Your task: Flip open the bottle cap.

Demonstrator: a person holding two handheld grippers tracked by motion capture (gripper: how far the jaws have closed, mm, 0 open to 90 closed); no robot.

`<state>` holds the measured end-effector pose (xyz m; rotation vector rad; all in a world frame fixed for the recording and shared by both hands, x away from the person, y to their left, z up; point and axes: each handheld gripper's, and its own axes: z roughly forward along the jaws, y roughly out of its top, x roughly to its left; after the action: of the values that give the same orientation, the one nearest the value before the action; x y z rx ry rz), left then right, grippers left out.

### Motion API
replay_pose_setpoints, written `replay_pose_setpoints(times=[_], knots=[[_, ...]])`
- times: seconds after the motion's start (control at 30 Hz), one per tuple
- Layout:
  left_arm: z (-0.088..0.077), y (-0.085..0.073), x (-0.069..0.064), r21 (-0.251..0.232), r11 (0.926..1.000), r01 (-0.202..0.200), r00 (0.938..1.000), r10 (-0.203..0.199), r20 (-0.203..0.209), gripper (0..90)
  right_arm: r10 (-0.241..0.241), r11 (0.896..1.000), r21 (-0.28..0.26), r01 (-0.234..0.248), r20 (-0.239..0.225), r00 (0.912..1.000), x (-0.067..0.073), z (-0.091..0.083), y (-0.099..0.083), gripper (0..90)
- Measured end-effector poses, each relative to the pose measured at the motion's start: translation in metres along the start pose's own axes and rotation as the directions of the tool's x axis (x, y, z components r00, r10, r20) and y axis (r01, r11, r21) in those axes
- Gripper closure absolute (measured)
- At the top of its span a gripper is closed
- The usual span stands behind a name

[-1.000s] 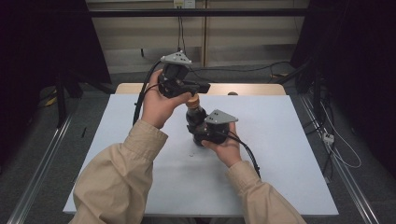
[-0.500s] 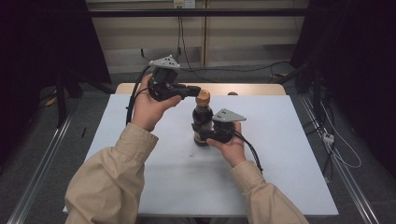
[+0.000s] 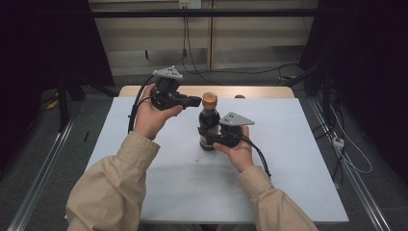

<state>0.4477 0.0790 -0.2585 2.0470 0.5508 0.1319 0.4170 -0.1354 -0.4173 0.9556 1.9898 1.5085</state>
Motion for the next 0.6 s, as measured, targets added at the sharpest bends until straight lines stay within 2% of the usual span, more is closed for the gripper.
replay_pose_setpoints(times=[0.2, 0.6], knots=[[0.0039, -0.0017, 0.0008, 0.026, 0.9996, -0.010, 1.0000, 0.010, -0.001, 90.0, 0.002, 1.000, 0.000, -0.002, 0.001, 1.0000, -0.0001, 0.0001, 0.0000, 30.9], [0.0087, -0.0013, 0.0011, 0.039, 0.9992, -0.010, 1.0000, 0.010, -0.001, 90.0, 0.008, 1.000, -0.006, -0.008, 0.005, 1.0000, 0.0005, -0.0005, -0.0010, 30.8]])
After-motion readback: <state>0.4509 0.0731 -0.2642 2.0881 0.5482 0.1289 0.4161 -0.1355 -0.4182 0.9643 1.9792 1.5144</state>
